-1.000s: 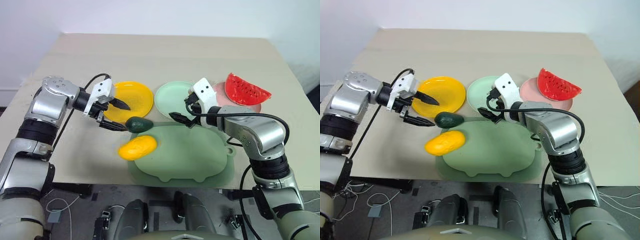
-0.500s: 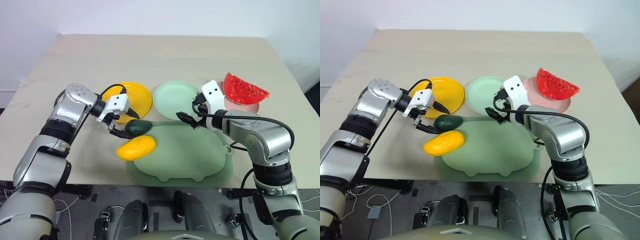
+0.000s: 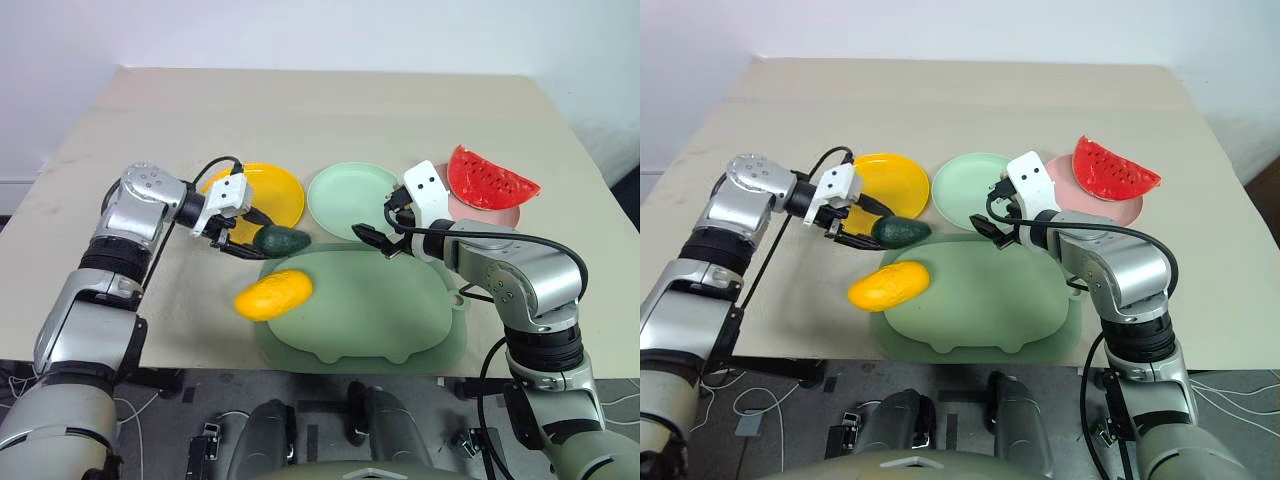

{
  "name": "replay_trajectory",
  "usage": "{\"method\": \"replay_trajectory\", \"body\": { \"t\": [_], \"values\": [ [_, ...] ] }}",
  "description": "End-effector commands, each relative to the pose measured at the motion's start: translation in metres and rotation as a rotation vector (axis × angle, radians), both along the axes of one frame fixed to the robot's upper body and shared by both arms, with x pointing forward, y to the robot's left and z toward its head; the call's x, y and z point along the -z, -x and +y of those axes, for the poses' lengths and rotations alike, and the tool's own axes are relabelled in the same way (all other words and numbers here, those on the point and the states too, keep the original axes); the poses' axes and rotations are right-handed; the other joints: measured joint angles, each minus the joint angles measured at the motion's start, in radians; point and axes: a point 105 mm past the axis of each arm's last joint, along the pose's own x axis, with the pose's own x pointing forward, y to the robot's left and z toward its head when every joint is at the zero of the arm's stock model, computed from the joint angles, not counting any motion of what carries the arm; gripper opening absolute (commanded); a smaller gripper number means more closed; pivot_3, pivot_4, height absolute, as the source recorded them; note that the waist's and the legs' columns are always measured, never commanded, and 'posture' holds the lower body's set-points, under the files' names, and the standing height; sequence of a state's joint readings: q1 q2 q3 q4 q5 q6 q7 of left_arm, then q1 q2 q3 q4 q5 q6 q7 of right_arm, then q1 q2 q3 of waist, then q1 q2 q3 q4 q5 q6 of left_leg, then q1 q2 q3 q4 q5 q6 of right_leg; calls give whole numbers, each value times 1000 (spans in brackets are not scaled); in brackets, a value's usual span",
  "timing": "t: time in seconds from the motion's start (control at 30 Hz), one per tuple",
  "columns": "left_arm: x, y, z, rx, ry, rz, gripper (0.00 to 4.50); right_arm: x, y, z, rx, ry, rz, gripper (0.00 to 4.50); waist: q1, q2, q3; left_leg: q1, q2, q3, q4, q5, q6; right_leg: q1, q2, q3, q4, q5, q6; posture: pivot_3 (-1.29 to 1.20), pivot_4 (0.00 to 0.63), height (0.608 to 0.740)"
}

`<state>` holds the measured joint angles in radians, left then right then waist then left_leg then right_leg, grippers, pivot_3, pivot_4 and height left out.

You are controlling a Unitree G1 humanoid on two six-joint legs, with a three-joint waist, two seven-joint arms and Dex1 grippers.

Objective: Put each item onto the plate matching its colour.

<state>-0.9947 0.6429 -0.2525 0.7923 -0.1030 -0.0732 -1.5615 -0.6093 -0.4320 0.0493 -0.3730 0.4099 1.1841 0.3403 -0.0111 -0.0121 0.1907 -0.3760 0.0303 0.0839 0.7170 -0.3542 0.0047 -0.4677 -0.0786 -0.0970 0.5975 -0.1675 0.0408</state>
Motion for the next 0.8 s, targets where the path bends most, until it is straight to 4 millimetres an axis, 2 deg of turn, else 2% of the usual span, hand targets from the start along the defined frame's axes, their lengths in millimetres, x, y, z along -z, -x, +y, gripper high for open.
{"method": "replay_trajectory", "body": {
  "t": [0.03, 0.17, 0.23, 0.37, 0.5, 0.63, 0.8],
  "values": [
    [-40, -12, -10, -39, 139, -94, 3058, -20, 2, -1, -5, -25, -72, 4500, 1, 0, 0, 0, 0, 0, 0, 0, 0, 0, 0, 0, 0, 0, 0, 0, 150, 740],
    [-54, -33, -27, -116, 166, -222, 3058, -30, -2, -17, 44, -38, -100, 4500, 6, 0, 0, 0, 0, -1, 1, 0, 0, 1, 0, 0, 0, 1, 1, 0, 150, 740],
    [-55, -44, -41, -150, 155, -271, 3058, -36, -4, -34, 94, -40, -118, 4500, 6, 0, 0, 0, -1, -1, 1, 0, 1, 1, -1, 0, 0, 1, 2, 0, 150, 740],
    [-51, -58, -75, -162, 111, -325, 3058, -41, -4, -68, 197, -19, -137, 4500, 12, 0, 0, 0, -2, 0, 1, -1, 2, 2, -2, 0, -2, 2, 4, 0, 150, 740],
    [-41, -63, -101, -153, 46, -352, 3058, -43, -2, -90, 281, 2, -152, 4500, 16, -1, 0, 0, -3, 3, 0, -1, 3, 2, -1, 0, -2, 2, 4, 0, 150, 740],
    [-37, -63, -112, -137, 7, -341, 4431, -44, 6, -92, 298, 7, -163, 4500, 14, -1, 0, 0, -2, 3, 0, -1, 3, 1, -1, 0, -2, 2, 4, 0, 150, 740],
    [-53, -59, -111, -123, 85, -288, 4475, -38, 13, -98, 335, 6, -150, 4500, 16, -1, 0, 0, -2, 2, 1, -1, 3, 1, -1, 0, -2, 2, 4, 0, 150, 740]
  ]
}}
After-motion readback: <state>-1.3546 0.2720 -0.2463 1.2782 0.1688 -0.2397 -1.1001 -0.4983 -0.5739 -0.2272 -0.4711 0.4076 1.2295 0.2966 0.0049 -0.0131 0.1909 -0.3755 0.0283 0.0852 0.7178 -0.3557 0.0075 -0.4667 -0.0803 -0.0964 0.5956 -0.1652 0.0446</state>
